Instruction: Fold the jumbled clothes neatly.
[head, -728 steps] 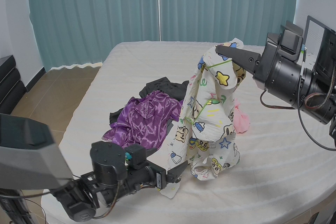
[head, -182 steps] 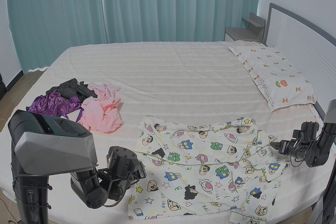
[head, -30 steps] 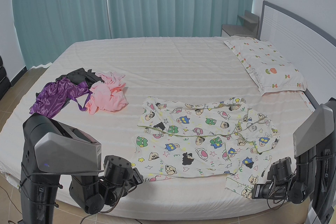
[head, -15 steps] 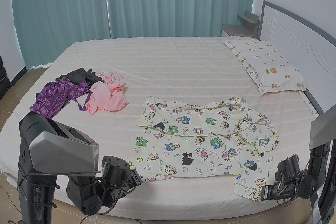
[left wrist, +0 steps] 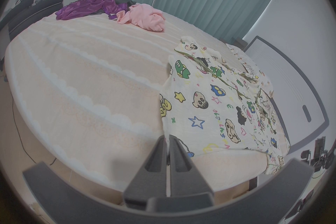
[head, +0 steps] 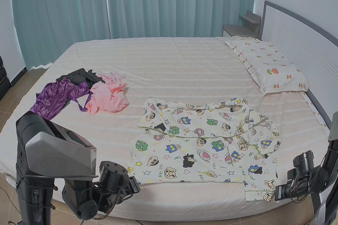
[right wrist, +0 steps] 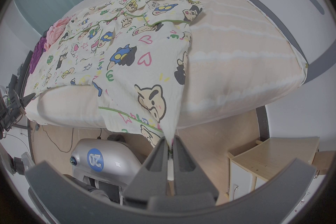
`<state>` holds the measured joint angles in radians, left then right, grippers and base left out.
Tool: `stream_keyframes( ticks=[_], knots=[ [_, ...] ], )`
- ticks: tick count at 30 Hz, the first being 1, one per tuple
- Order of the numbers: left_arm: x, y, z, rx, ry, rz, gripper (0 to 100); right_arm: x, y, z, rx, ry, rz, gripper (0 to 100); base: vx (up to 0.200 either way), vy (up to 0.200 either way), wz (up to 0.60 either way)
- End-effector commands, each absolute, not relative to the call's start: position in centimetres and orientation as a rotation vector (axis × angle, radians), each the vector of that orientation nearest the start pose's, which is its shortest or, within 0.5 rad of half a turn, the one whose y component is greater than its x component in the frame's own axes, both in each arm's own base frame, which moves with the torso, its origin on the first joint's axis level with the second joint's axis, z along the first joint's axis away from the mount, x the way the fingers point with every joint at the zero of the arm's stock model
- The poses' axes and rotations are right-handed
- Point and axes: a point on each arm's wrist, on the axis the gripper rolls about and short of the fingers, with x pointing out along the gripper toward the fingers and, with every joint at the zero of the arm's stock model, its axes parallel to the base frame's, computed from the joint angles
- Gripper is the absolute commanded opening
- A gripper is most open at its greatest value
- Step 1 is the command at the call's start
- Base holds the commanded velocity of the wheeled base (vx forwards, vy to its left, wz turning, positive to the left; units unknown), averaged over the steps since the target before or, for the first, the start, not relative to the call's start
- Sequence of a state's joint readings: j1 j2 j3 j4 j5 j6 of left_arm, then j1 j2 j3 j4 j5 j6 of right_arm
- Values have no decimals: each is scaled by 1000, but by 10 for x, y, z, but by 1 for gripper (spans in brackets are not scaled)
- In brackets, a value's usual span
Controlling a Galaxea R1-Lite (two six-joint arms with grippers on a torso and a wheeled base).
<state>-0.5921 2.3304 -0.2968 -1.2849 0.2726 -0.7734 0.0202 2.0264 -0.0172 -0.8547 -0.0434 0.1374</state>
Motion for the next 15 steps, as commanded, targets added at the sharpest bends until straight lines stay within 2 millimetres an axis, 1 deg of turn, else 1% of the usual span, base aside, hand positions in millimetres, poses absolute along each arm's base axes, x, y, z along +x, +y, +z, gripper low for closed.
stream_keyframes(
  ticks=[1,6,11,15],
  knots=[
    [224,-146,-44,-410,764,-27,0,161,-2,-11,77,1158,-110,0,0,0,0],
    [218,-147,-45,-388,785,-37,0,157,-5,-10,43,1186,-104,0,0,0,0],
    [209,-141,-47,-320,815,-47,0,152,-8,-11,-4,1235,-103,0,0,0,0],
    [206,-140,-47,-309,821,-50,0,150,-9,-12,-39,1258,-108,0,0,0,0]
  ],
)
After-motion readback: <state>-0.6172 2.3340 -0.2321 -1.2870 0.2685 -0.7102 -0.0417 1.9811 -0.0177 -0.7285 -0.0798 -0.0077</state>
